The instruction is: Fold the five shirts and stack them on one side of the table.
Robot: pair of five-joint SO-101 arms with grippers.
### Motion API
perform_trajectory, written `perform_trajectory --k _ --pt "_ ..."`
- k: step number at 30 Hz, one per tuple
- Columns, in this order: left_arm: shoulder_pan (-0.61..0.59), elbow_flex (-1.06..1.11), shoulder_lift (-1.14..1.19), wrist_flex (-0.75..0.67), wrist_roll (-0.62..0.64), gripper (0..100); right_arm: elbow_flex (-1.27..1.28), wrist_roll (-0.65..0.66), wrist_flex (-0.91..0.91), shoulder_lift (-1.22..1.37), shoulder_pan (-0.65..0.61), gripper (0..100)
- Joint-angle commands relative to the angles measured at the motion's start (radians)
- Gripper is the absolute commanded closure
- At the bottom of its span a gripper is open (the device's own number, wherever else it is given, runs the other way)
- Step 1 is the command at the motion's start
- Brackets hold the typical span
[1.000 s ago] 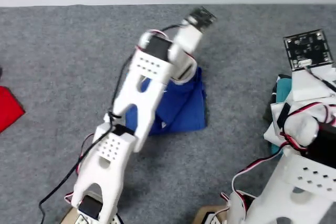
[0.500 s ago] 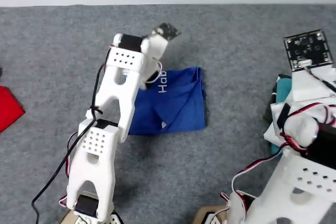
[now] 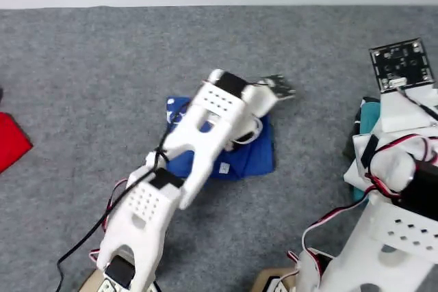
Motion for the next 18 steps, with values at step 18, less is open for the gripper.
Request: perform_trajectory --k 18 --pt "-0.011 -0.007 -0.186 0.029 0.092 99 -0.003 0.011 0.022 -0.015 0.015 99.0"
